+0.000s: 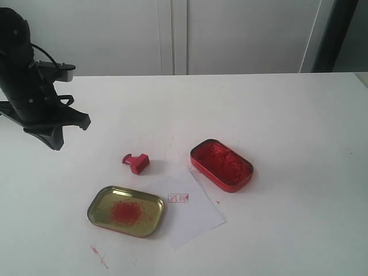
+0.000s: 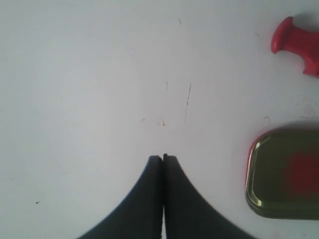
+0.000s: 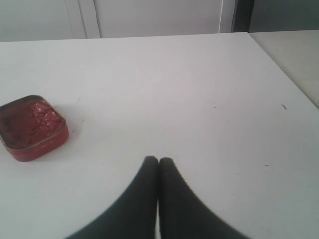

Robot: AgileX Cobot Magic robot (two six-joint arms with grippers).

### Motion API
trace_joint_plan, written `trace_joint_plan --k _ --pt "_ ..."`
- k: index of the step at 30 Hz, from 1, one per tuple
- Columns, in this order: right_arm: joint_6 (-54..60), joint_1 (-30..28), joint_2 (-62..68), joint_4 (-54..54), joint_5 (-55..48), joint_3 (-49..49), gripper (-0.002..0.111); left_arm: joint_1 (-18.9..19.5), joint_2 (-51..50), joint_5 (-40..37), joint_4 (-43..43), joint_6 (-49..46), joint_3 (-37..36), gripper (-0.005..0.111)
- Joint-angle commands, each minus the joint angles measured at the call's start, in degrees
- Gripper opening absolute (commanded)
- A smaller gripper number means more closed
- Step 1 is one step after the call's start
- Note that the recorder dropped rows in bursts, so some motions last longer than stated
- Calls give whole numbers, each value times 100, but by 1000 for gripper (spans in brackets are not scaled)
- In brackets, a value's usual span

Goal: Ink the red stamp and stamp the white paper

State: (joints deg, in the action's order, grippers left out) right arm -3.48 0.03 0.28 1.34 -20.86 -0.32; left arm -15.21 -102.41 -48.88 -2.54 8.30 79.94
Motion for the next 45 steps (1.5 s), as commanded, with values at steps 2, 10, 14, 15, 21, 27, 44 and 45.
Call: trace_joint_plan --k 2,10,14,15,21,27,44,45 --pt "-5 6 -28 8 79 32 0 -19 420 109 58 69 -426 0" --pt "-5 6 -28 8 79 32 0 -19 844 239 70 69 -836 0" --pt "-5 6 -28 8 79 32 0 -19 990 267 70 69 -918 0" --pt "-5 6 -28 8 79 32 0 -19 1019 279 70 69 -918 0" --pt "-5 6 -28 8 79 32 0 -9 1060 313 70 69 -918 0" --pt "-5 6 -28 8 79 32 0 200 1060 310 70 14 -918 0" --pt "-5 6 -28 8 79 32 0 992 1109 -61 254 -297 -918 0" --pt "-5 6 -28 8 79 32 0 992 1109 -151 344 -412 -932 0"
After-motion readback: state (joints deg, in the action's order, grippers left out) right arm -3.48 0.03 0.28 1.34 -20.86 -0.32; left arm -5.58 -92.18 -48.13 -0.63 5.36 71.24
